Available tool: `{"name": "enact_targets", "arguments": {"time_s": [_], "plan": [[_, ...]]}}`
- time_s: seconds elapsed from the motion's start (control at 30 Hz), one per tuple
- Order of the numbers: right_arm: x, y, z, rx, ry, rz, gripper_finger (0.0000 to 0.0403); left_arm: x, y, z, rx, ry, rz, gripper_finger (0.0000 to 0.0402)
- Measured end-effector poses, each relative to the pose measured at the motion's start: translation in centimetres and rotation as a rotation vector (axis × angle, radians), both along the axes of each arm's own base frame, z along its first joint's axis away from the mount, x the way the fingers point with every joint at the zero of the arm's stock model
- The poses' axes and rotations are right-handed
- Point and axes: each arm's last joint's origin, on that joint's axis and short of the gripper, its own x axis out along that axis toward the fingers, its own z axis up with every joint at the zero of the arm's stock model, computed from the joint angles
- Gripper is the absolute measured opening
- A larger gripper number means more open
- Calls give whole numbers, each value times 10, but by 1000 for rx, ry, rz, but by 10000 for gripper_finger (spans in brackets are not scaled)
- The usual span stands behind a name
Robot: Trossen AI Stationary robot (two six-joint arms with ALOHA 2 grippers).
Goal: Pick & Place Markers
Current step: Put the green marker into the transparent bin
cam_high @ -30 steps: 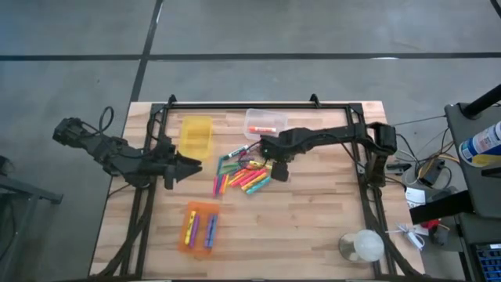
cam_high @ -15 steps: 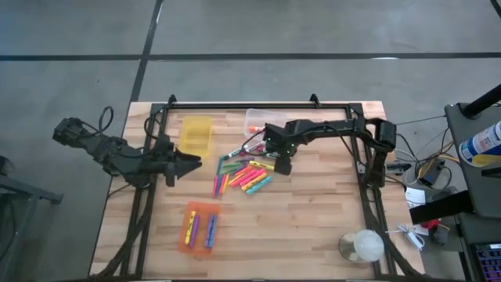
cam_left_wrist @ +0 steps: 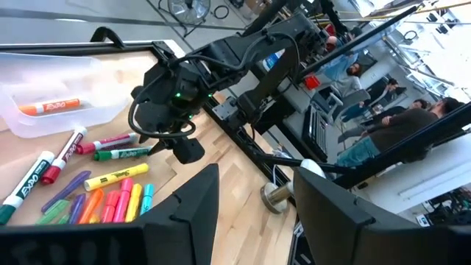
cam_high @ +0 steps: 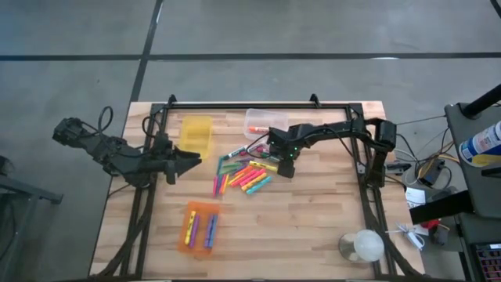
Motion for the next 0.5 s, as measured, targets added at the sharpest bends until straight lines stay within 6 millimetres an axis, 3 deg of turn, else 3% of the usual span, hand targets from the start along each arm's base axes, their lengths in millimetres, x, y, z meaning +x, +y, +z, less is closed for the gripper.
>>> {"name": "enact_targets", "arguments": {"time_s": [0.33,0.5], "plan": [[-6,1,-13,13,-22,-105,122,0,0,0,-1,0,1,169],[-3,0,-11,26,-35,-183,84,0,0,0,-4,0,1,169]]}}
